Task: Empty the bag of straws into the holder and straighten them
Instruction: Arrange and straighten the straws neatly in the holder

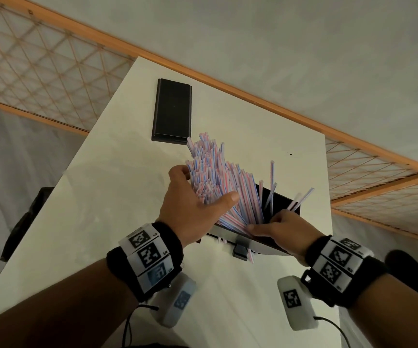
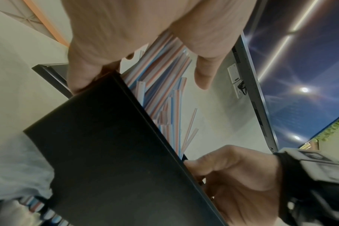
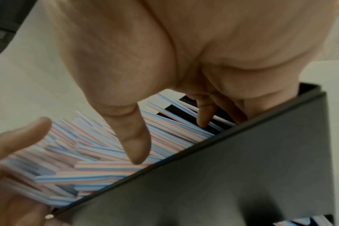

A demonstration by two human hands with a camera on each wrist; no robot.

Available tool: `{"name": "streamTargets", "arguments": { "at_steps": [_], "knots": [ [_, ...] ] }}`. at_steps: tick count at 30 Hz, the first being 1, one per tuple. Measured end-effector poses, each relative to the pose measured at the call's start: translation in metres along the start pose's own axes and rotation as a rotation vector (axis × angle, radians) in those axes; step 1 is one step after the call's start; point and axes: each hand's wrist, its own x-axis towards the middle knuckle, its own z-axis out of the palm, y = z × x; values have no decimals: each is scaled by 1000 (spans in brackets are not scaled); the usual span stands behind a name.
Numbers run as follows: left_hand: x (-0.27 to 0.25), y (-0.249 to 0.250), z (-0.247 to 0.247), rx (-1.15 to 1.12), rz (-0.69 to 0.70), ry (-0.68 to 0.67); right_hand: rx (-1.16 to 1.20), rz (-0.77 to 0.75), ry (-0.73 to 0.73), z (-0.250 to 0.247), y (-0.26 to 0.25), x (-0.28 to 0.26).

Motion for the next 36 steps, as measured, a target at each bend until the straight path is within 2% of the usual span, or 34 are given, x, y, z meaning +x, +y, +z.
{"name": "streamTargets", "arguments": {
  "at_steps": [2,5,8,11,13,17,20,22,25,28,30,34,36],
  "knots": [
    [0,-2,0,-11,-10,-8,-58,-9,11,5,-3,1],
    [0,-5,-3,-26,-21,-25,-175,-139,60,9,-3,-3],
    [-1,-6,-3,-24,-20,-50,-237,-226,176,-2,1,-19],
    [0,-7,-4,-13,-10,-66,-286,-198,253,-15,3,-30],
    [0,-7,-4,-7,-7,-71,-218,-136,261,-15,2,-28],
    [-1,-7,-3,9,3,-69,-45,-118,154,-2,-9,-10],
    [-2,-5,-4,-19,-8,-73,-76,-259,56,-3,-7,-9],
    [-3,-4,-7,-52,-24,-82,-149,-310,40,-16,-2,-14],
    [-3,-3,-8,-48,-32,-85,-265,-211,106,-36,-2,-13],
    [-5,-2,-5,-20,-23,-87,-276,-96,126,-34,-7,5],
    [-5,-1,-4,-12,-19,-88,-290,-115,134,-23,-9,12],
    [-7,-1,-6,5,-16,-102,-229,-259,300,-7,-13,7],
    [-9,2,-10,-17,-19,-99,-190,-279,339,-5,-14,7]
  ]
}}
